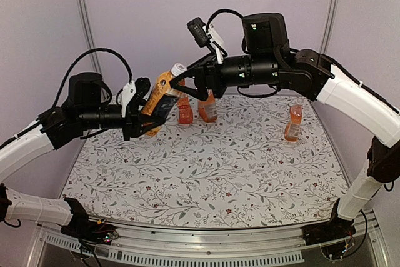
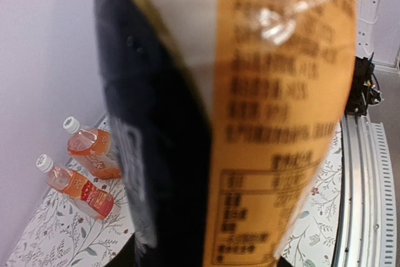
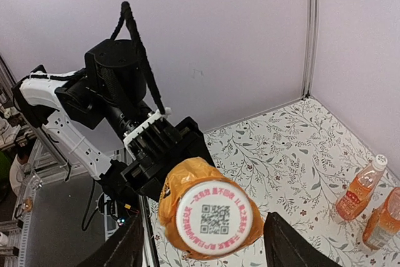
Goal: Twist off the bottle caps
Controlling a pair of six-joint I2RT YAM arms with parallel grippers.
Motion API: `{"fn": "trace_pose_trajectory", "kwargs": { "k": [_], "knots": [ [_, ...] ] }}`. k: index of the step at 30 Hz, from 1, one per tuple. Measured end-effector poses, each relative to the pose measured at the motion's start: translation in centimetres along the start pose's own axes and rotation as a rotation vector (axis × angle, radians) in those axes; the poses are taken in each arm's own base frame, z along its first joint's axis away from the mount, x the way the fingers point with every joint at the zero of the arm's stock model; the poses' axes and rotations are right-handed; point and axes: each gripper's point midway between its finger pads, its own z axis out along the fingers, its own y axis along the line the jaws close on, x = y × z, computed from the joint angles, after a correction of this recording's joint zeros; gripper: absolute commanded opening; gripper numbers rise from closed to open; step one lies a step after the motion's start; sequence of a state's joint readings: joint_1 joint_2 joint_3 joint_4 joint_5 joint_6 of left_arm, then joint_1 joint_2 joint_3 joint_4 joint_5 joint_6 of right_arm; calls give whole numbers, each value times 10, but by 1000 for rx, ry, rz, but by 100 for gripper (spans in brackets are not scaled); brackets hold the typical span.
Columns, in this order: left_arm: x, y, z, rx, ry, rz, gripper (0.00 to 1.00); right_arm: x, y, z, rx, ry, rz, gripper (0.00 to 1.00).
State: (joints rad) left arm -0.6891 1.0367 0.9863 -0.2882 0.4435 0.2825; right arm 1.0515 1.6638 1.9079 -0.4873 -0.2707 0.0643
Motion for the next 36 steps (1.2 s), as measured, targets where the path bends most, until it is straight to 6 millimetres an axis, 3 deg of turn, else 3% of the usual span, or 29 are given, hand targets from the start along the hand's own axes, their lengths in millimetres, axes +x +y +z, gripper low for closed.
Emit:
{"fn": "trace_pose_trajectory", "kwargs": {
  "k": [6,10,15,21,29,31,36],
  "knots": [
    [20,30,1,-223,97,246,26,20,-19,2,88,56,73,80],
    [37,47,2,-372,201,480,26,28,-36,-2,132,80,208,73],
    [31,59,-2,-473,246,622,26,35,-53,-8,166,98,359,69],
    [31,62,-3,-510,260,672,26,45,-53,-11,144,137,460,48],
    [32,61,-3,-515,268,682,27,53,-40,-9,74,180,508,52],
    [32,61,-3,-516,268,682,27,59,-40,-8,77,197,515,46],
    [33,61,-3,-514,269,682,27,69,-41,-8,85,228,530,18]
  ]
}}
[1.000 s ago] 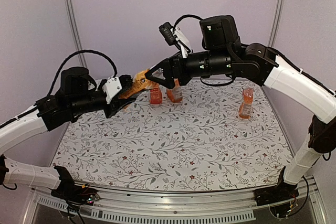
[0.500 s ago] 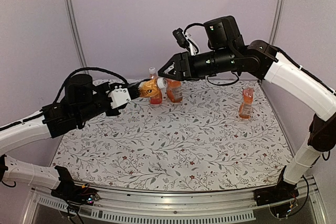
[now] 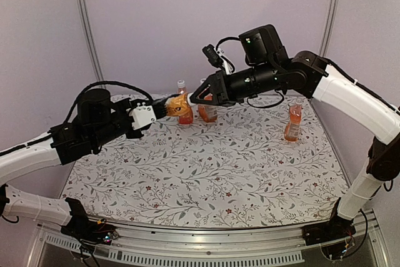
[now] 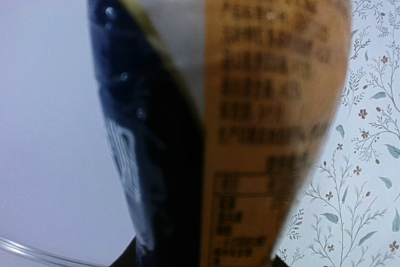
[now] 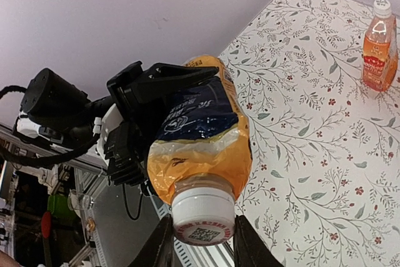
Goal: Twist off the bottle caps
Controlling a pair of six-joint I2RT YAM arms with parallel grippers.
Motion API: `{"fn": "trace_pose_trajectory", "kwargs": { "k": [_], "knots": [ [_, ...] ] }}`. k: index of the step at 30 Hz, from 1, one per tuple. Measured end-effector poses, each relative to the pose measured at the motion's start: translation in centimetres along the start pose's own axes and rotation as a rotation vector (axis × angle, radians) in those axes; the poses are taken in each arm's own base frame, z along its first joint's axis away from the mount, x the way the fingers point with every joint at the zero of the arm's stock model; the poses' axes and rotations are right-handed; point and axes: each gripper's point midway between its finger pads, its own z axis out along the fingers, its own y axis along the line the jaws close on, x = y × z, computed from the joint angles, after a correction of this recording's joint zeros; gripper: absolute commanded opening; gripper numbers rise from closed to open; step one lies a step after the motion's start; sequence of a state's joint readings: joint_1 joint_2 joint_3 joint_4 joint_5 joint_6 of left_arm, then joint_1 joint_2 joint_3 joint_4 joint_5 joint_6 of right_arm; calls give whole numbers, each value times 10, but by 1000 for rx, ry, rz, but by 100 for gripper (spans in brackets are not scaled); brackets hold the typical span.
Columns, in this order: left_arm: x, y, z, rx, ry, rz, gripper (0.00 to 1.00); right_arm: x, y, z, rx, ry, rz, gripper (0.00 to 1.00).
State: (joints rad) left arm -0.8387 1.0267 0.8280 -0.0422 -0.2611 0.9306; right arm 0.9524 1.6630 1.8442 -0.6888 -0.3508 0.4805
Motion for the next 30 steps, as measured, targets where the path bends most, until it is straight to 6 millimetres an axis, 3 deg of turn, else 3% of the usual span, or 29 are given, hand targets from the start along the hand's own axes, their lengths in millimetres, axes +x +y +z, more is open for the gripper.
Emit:
{"fn": "trace_pose_trajectory", "kwargs": {
  "k": [8,12,16,20,25,30],
  "knots": [
    [-1,-2,0,6,-5,1,26,2,2,0,-12,8,-11,0],
    [-3,-5,-1,19,-8,-15,25,4,3,-1,-24,22,-16,0],
    [-9,-19,-8,153,-16,-110,26,10,8,-2,-51,49,-59,0],
    [-26,-43,-28,377,-65,-246,26,24,31,-12,-96,72,-256,0],
    [-56,-73,-67,685,-150,-412,26,44,65,-29,-163,83,-608,0],
    [-73,-89,-93,866,-207,-485,26,62,90,-39,-185,109,-899,0]
  ]
}}
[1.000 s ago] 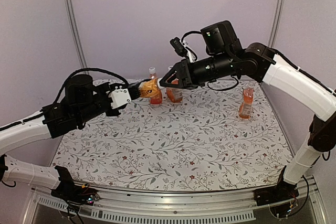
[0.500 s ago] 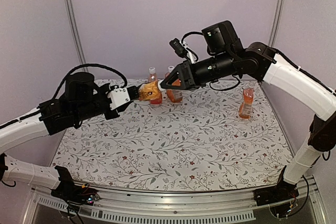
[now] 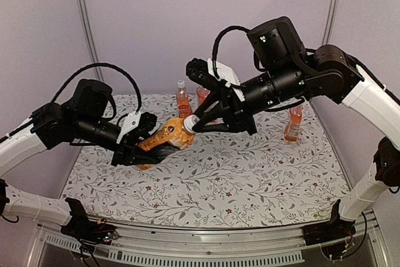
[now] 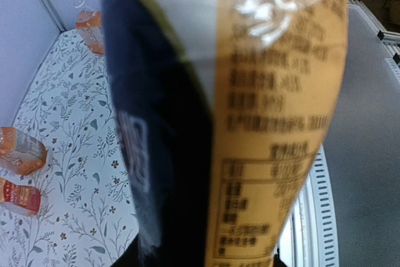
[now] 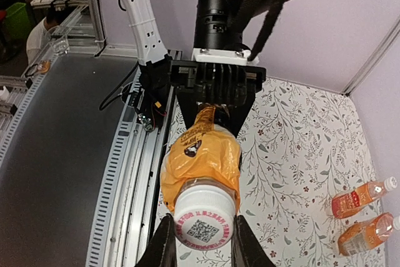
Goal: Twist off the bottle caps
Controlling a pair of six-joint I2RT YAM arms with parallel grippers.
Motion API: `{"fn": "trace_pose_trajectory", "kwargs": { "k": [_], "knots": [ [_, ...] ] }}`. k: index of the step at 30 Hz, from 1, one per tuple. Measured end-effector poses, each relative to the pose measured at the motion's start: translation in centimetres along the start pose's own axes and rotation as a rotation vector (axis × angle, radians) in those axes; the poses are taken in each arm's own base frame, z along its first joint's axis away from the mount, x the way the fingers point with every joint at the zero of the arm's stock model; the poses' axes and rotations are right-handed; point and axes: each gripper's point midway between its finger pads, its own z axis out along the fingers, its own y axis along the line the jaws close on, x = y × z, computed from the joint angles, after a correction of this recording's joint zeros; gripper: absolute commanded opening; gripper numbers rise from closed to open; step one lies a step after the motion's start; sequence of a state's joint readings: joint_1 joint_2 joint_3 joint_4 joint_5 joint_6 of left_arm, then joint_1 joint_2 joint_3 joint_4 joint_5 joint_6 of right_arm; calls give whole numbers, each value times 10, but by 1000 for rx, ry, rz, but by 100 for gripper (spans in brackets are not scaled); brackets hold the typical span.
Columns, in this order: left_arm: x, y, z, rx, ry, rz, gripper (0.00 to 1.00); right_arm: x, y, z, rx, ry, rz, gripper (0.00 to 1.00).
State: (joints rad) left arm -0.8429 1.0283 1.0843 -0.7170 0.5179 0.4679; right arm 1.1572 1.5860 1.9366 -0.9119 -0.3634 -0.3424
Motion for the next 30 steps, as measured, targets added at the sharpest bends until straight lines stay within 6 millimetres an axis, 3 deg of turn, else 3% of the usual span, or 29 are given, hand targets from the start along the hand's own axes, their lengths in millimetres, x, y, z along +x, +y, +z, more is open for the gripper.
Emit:
{"fn": "trace_pose_trajectory", "kwargs": {
  "k": [4,9,10,12,13,16,19,23,30],
  "knots": [
    [-5,-14,0,72,-26,-3,26,-3,15,-3,-1,24,-220,0],
    [-2,-15,0,86,-19,-16,25,0,16,-2,7,45,-366,0],
    [-2,-14,0,83,-19,-21,25,-1,16,-2,10,45,-380,12],
    [-1,-12,0,75,-23,-27,24,-1,14,-1,18,44,-388,57],
    [0,-11,0,68,-23,-32,25,-1,13,0,27,43,-391,75],
    [-5,0,-2,10,-55,-40,27,9,5,7,64,75,-353,97],
    [-10,19,-6,-103,-86,-10,28,23,-6,15,122,117,-266,99],
    [7,56,-6,-331,-45,42,32,10,-21,8,205,66,-105,97],
    [25,103,-16,-630,63,180,34,-12,-75,-18,337,-88,400,77]
  ]
}}
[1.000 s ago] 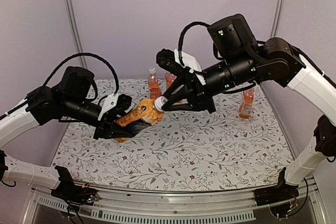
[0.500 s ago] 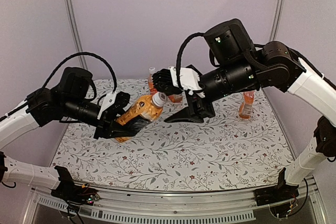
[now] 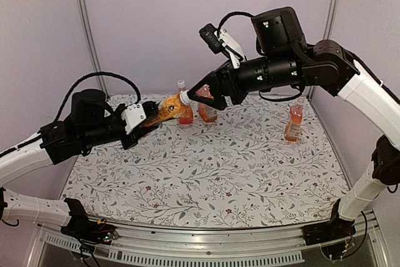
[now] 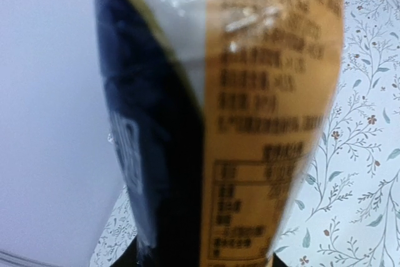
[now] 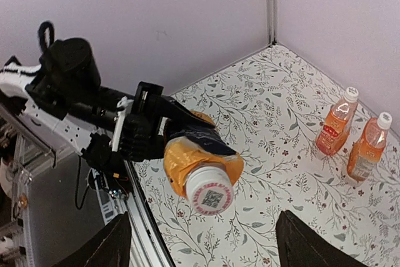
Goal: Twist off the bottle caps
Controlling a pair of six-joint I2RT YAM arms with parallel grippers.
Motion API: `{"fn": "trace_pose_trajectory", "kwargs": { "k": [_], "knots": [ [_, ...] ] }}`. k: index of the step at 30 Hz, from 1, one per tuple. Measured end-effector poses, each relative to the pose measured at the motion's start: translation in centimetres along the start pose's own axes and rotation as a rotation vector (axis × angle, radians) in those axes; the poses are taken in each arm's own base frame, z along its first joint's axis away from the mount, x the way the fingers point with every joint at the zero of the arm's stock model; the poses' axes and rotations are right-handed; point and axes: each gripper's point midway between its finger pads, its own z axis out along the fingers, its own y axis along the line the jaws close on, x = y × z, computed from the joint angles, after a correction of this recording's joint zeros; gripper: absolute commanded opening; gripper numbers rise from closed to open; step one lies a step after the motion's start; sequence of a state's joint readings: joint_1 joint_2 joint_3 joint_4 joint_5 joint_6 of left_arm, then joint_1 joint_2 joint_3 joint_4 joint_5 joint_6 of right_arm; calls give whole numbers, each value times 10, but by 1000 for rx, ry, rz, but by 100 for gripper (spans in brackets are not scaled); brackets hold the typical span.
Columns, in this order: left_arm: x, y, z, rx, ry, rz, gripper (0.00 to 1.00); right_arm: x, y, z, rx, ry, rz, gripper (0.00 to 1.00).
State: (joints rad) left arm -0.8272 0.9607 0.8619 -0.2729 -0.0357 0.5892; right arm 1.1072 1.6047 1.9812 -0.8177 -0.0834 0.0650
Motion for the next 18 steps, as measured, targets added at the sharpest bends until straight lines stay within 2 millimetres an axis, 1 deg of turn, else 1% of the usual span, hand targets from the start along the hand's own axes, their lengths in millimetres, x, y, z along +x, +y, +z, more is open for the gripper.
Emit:
{"fn": "trace_pose_trajectory", "kwargs": {
  "k": [2,4,5,6,8,10,12,16,17,18],
  "knots": [
    [-1,10,1,-61,3,41,34,-5,-14,6,18,-5,139,76],
    [0,17,1,-105,7,76,34,-4,-25,17,24,7,264,72],
    [1,19,2,-117,12,86,34,-1,-28,24,23,21,318,69],
    [2,19,2,-123,14,97,35,2,-29,30,18,35,359,63],
    [5,18,3,-130,24,112,35,9,-26,42,-7,67,423,50],
    [7,17,4,-132,28,120,35,11,-22,50,-31,88,464,40],
    [6,18,4,-136,26,122,35,13,-18,55,-54,104,492,36],
    [5,19,3,-142,22,122,35,16,-15,56,-73,121,518,34],
    [5,19,3,-143,21,122,35,16,-14,56,-77,123,522,32],
    [5,20,3,-144,21,122,35,16,-14,56,-78,125,522,26]
  ]
}}
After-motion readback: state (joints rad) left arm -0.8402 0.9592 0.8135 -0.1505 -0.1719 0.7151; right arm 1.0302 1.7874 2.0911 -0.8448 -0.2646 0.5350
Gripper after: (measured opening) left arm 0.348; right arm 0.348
